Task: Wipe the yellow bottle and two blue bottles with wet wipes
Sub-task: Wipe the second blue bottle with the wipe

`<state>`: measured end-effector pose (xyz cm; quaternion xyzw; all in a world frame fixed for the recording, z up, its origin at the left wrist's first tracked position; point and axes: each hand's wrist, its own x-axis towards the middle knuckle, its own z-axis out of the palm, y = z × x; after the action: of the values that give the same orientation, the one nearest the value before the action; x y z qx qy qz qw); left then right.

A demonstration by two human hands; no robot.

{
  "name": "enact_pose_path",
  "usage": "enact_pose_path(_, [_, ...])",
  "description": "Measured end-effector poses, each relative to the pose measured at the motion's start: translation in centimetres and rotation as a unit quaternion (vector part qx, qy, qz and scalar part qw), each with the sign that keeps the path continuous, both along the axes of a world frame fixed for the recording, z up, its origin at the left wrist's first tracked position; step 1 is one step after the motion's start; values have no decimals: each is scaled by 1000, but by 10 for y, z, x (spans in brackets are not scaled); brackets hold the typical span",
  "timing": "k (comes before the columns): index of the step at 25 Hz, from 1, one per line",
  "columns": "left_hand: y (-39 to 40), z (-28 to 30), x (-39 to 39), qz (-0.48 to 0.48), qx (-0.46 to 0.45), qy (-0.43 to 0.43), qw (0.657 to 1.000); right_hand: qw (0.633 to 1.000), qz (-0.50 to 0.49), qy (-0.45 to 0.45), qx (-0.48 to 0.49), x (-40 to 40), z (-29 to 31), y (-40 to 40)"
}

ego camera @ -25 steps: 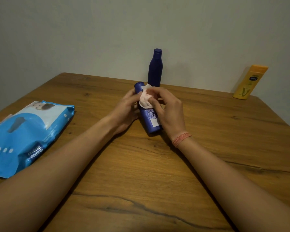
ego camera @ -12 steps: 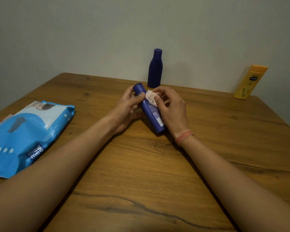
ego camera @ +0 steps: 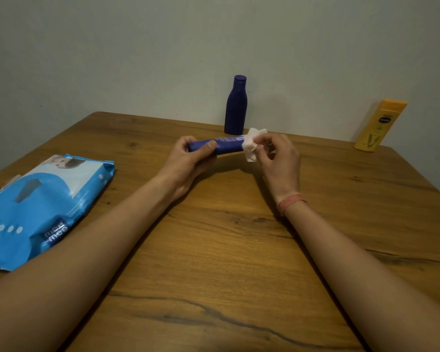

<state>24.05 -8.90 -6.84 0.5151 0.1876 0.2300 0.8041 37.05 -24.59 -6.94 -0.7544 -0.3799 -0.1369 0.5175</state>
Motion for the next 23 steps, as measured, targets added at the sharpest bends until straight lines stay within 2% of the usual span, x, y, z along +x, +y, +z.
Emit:
enact_pose_path(3, [-8, -1, 2, -56, 84, 39, 994, 999, 17, -31, -2, -8, -1, 5])
enact_pose_path(5, [-11, -2, 4, -82, 119, 29, 989, 994, 62, -89, -8, -26, -3, 14])
enact_pose_path(7, [-11, -3, 2, -68, 182, 22, 981, 991, 73, -116, -9, -32, -4, 18])
enact_pose_path(12, [-13, -1, -1, -29, 248, 25, 968, 999, -39, 31, -16, 5, 1, -2])
enact_pose_path(14, [-16, 0, -1, -29, 284, 37, 958, 999, -28, 24, -26, 2, -1, -1])
enact_pose_path(17, [-20, -2, 0, -40, 320, 31, 946, 997, 59, -51, -18, -30, -2, 15])
enact_pose_path(19, [-19, -2, -1, -33, 333, 26, 942, 994, 80, -68, -10, -37, -2, 19])
enact_pose_path(23, [-16, 0, 0, -13, 343, 42, 938, 998, -32, 44, 8, 4, 0, 2])
